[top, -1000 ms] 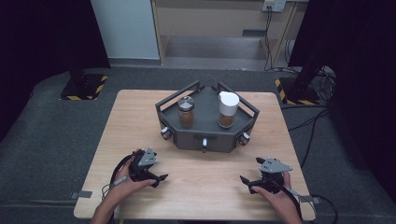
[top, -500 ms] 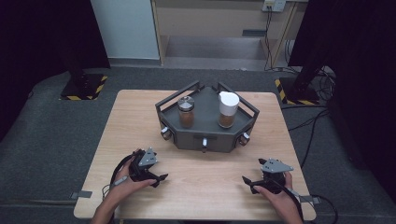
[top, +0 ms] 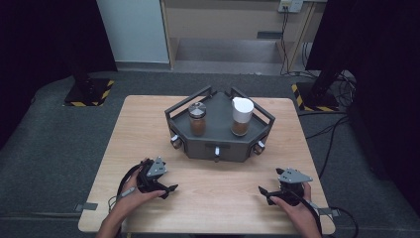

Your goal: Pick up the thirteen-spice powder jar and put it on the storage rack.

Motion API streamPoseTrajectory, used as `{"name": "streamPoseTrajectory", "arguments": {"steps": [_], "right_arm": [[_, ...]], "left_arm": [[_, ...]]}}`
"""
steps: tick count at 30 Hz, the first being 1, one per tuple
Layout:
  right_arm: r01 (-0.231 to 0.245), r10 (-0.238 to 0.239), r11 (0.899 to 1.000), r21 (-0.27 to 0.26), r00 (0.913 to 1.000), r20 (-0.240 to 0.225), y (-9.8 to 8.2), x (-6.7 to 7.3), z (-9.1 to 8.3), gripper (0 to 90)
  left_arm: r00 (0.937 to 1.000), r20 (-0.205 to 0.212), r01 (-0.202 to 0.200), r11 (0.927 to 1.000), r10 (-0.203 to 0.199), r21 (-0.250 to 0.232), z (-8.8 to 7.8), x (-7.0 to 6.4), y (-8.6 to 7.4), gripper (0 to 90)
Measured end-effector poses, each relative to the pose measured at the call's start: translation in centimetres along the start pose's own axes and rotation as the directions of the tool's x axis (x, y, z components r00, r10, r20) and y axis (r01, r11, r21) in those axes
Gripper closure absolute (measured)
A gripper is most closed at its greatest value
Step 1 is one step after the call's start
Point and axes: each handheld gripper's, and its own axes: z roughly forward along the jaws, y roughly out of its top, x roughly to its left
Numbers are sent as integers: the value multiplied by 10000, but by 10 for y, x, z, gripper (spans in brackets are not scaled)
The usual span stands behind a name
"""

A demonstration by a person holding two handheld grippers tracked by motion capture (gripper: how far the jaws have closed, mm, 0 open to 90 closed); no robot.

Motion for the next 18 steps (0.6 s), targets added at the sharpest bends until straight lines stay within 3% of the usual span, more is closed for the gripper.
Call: {"name": "streamPoseTrajectory", "arguments": {"steps": [18], "right_arm": [[-237,237,9997,24,9997,2,-3,-3,1,26]], "left_arm": [[9998,-172,105,9997,-109,-213,-3,0,-3,33]]}}
